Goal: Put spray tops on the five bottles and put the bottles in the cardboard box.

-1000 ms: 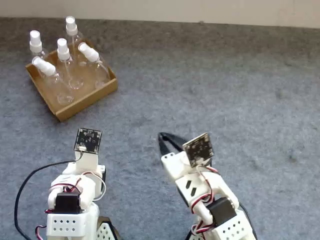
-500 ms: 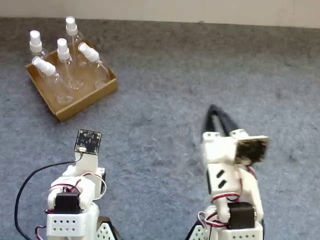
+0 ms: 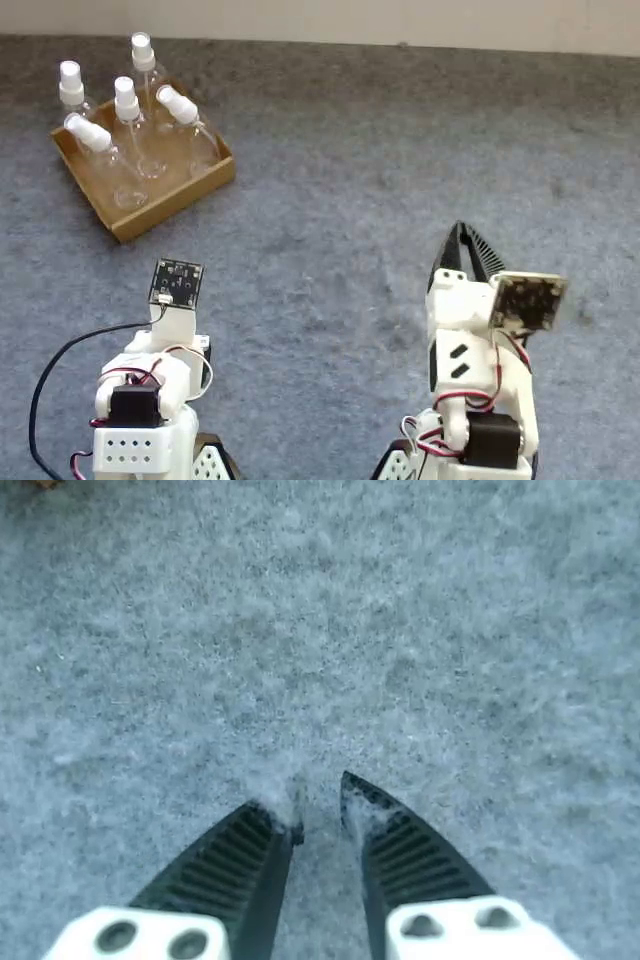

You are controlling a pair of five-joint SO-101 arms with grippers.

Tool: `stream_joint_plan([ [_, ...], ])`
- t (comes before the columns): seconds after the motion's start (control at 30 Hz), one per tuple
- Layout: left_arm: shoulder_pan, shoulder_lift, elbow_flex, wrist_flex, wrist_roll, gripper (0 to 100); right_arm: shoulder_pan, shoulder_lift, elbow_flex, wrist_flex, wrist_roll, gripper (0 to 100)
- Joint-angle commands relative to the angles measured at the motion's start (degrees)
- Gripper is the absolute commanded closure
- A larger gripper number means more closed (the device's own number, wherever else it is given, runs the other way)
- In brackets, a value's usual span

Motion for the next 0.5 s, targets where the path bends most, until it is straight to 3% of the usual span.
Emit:
stream_joint_plan([
  [0.0, -0.8, -0.6, 1.0, 0.4, 0.1, 100, 0.5, -0.1, 5.0, 0.1, 0.5, 99.4],
  [0.47, -0.8, -0.6, 1.0, 0.4, 0.1, 100, 0.5, -0.1, 23.3, 0.0, 0.5, 99.4],
])
